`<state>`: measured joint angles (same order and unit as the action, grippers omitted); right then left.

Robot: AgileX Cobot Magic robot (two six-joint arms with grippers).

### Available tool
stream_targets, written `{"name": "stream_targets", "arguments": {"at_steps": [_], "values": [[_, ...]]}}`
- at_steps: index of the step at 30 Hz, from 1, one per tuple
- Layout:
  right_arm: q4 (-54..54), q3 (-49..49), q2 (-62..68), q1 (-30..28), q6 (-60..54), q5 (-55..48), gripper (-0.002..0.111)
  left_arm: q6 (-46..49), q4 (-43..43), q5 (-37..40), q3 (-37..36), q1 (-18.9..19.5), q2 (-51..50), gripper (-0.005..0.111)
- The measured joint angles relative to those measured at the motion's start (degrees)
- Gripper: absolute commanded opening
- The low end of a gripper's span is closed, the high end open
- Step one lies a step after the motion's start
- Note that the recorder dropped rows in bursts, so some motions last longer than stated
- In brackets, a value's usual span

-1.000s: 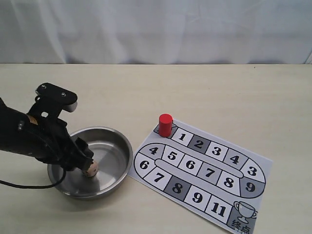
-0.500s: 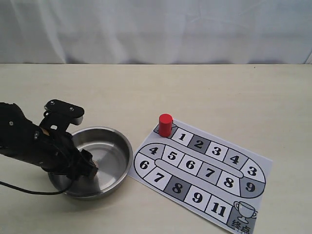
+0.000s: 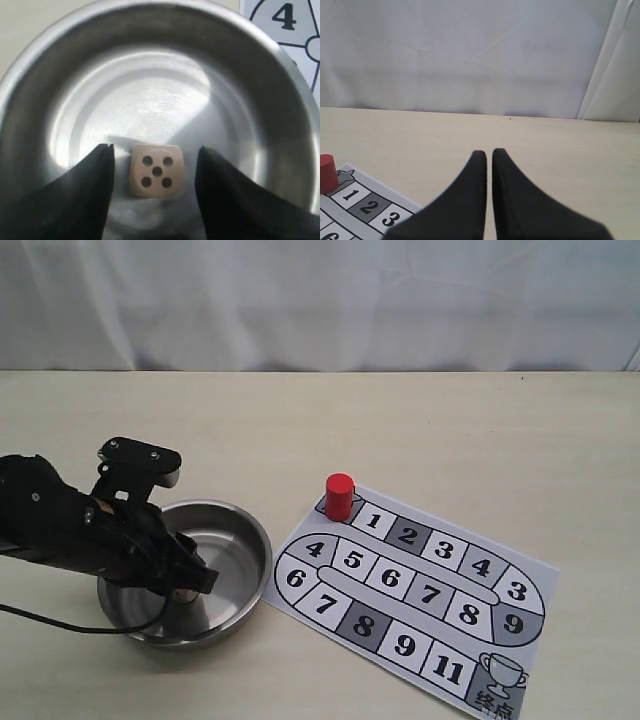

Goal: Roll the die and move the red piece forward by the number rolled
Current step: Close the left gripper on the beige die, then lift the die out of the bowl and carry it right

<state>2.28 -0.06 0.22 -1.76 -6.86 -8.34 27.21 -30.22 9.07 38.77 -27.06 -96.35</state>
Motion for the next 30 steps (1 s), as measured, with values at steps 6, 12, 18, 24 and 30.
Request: {"name": "stream_targets", "arguments": {"at_steps": [6, 12, 18, 24, 30], "values": [[0.0, 0.0, 0.0, 0.0, 0.0, 0.0, 0.004, 0.0, -0.09, -0.69, 0.09, -0.16, -2.38, 0.05], [0.0, 0.0, 0.0, 0.0, 0.0, 0.0, 0.004, 0.0, -0.09, -1.56, 0.09, -0.16, -6.63, 0.055], [0.0, 0.0, 0.0, 0.0, 0.0, 0.0, 0.004, 0.0, -0.09, -2.86, 0.09, -0.16, -6.63, 0.023], [0.0, 0.0, 0.0, 0.0, 0.0, 0.0, 0.004, 0.0, -0.24, -2.25, 0.72, -0.16, -5.95, 0.0], [0.0, 0.0, 0.0, 0.0, 0.0, 0.0, 0.004, 0.0, -0.24, -0.97, 6.16, -0.16, 0.78, 0.0]]}}
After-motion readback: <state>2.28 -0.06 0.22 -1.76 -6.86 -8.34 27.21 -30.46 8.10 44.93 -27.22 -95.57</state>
